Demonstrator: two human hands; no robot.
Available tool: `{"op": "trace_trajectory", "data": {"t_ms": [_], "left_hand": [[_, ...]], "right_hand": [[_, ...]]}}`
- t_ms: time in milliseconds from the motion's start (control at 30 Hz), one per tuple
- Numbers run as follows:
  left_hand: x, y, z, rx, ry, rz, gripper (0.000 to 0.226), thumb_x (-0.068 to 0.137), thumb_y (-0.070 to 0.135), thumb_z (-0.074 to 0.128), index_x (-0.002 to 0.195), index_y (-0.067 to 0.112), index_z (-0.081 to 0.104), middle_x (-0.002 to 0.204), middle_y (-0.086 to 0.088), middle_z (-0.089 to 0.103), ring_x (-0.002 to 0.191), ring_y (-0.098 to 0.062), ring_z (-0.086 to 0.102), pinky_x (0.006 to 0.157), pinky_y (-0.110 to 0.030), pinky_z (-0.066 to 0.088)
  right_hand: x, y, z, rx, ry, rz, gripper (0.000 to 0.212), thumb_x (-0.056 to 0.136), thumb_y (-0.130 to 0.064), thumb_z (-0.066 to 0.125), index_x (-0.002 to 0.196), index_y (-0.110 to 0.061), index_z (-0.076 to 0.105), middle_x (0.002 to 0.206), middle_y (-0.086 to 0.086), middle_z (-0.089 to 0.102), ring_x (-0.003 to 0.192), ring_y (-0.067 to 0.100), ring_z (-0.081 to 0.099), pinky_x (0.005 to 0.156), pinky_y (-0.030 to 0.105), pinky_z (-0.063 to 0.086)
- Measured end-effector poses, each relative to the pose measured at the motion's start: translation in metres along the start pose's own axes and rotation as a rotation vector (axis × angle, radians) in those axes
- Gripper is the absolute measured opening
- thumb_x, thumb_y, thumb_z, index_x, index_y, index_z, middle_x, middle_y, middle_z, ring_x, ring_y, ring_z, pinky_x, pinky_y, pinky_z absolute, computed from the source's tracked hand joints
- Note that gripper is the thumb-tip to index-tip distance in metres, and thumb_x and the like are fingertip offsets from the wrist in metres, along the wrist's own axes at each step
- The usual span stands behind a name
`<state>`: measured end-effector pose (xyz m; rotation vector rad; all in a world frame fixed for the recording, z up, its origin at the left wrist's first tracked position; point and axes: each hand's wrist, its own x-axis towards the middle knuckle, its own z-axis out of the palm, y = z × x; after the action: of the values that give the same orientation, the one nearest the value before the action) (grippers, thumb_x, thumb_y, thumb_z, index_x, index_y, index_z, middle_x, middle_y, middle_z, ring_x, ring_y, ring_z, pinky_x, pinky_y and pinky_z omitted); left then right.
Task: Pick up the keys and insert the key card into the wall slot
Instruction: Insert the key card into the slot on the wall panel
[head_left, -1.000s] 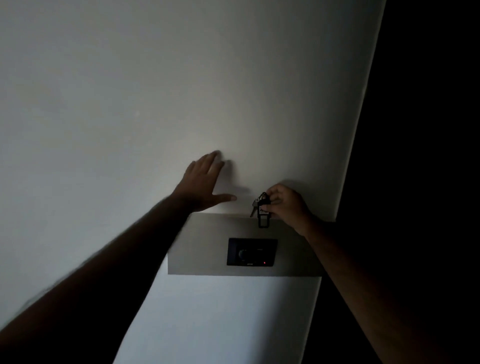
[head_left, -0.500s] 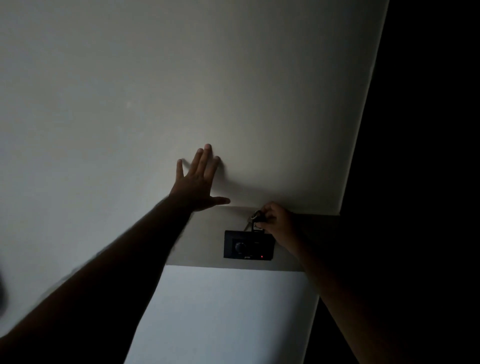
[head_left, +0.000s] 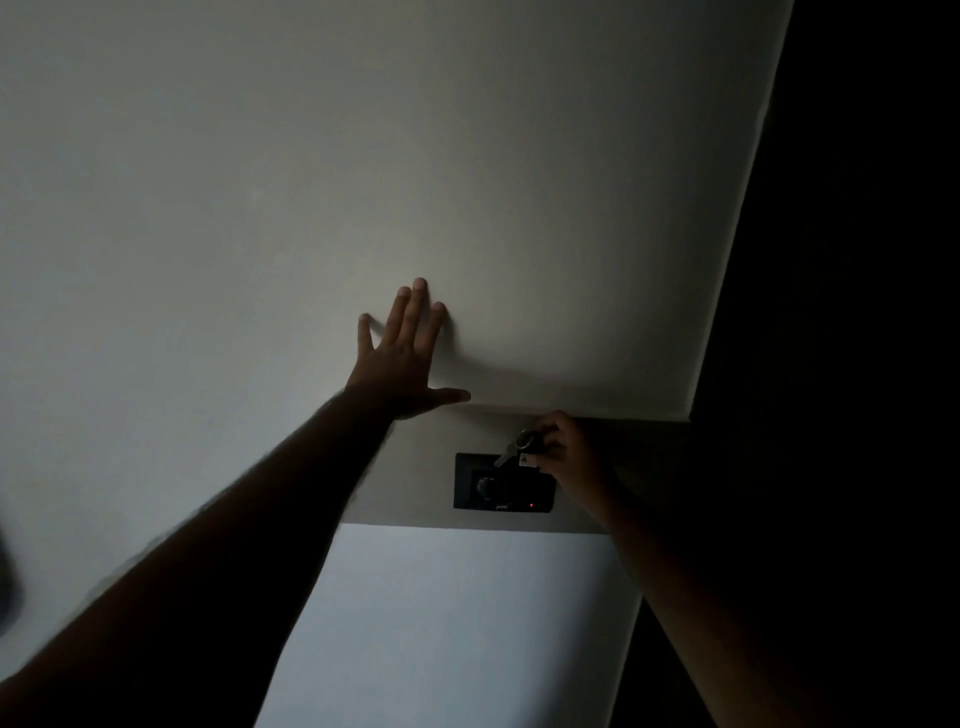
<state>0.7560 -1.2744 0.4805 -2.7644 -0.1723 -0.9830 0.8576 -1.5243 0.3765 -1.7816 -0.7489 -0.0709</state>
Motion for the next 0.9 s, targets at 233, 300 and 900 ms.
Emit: {"op": "trace_trajectory", "data": {"t_ms": [233,300,900], "left_hand": [[0.0,0.0,-0.001,-0.016,-0.02,-0.007,0.127,0.066,0.096,0.037,0.158,0.018,-0.004,0.164,-0.01,-0.025,0.152,-0.027,-0.018,0.111,-0.074,0.014],[0.0,0.001,-0.001,-0.002,-0.016,-0.011,0.127,0.067,0.095,0.037,0.159,0.017,-0.002,0.165,-0.011,-0.024,0.152,-0.028,-0.016,0.11,-0.075,0.016],[0.001,0.003,0.001,-0.011,-0.024,-0.022,0.129,0.066,0.096,0.038,0.158,0.016,-0.005,0.164,-0.011,-0.026,0.152,-0.027,-0.019,0.11,-0.076,0.014]], "right_hand": [[-0.003,0.008,0.003,-0.077,0.035,-0.077,0.038,0.081,0.011,0.071,0.117,0.004,0.06,0.112,0.025,0.07,0.109,0.036,0.069,0.095,0.05,0.057],[-0.003,0.006,0.002,-0.152,0.048,-0.113,0.037,0.08,0.008,0.074,0.116,0.003,0.066,0.112,0.02,0.073,0.108,0.032,0.07,0.096,0.042,0.058],[0.003,-0.002,-0.003,-0.476,0.063,-0.287,0.032,0.08,0.001,0.077,0.112,0.0,0.074,0.11,0.017,0.075,0.104,0.03,0.071,0.098,0.04,0.056]]}}
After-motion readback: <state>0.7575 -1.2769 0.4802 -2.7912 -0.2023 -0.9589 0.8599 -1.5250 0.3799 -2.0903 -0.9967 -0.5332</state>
